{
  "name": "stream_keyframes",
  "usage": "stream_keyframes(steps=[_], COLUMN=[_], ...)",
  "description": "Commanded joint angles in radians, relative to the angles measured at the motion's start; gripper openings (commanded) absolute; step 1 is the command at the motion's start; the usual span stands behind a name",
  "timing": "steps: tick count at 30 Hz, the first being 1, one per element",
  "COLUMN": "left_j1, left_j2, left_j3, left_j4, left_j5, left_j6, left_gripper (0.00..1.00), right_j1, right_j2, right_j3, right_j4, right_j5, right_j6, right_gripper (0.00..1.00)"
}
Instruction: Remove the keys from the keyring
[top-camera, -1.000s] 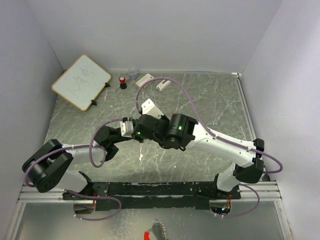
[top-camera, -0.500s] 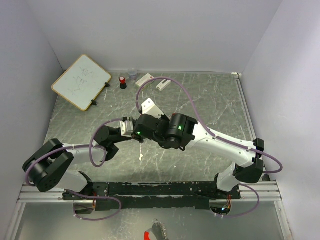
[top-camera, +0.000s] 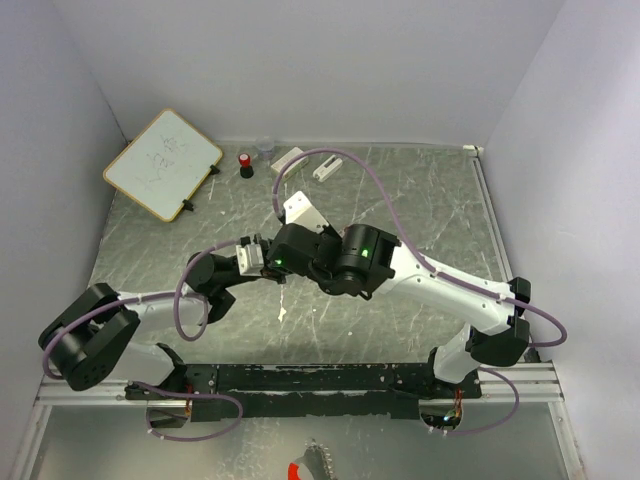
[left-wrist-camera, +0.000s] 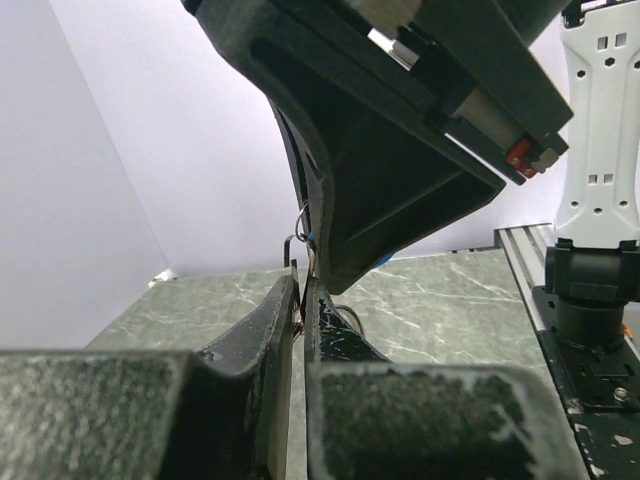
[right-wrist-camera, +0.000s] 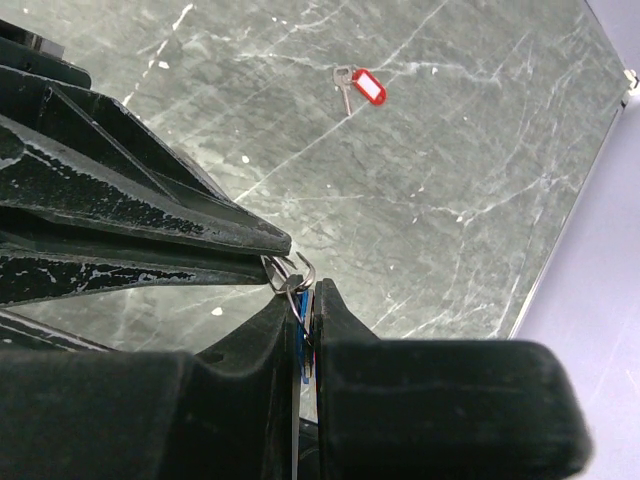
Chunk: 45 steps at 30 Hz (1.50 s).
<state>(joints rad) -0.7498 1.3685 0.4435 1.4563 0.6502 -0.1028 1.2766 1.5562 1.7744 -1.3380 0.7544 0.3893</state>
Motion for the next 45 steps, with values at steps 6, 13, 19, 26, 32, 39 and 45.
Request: stream_keyframes(steps=[6,13,19,26,32,39,45], left_j1=[0.004,0.003,0.003,0.003,0.003,0.004,0.003], left_j2=[-0.099,-0.136,-0.146,-0.154,-0.188,-0.259,-0.333], left_j3=[-0.01,-0.015,-0.043,-0.042,-0.028,0.059,0.131], left_j4=[-0.222,-0.284,-0.234,-0.195,-0.25,-0.508,-0.728], left_j5=[-0.141,-0.179,-0.215,-0.256,-0.28,-0.354,-0.385], left_j6=[0.167,0.207,0.188,0.167,0.153,0.155,0.187], left_gripper=[0.07,0.07,0.06,0.07,0.07,0.07,0.07], right_j1=[0.006,0.007,0.006,0.006,0.007,0.007,0.007], right_j2=[-0.006,-0.003,-0.011,-0.027,-0.034,-0.038,-0.117], right_j3=[0.09,0.109,0.101,0.111,0.128,0.099,-0.011], right_j4=[-0.039,-0.037,-0.017,0.009,0.022,0.059,0.256], right_j5=[0.003,0.013,0.02,0.037,0.063,0.105,0.202], right_j6=[0.014,0.011,0.014,0.022,0.005,-0.008,-0.069], right_gripper=[0.0,0.0,0.0,0.0,0.04,0.17,0.21])
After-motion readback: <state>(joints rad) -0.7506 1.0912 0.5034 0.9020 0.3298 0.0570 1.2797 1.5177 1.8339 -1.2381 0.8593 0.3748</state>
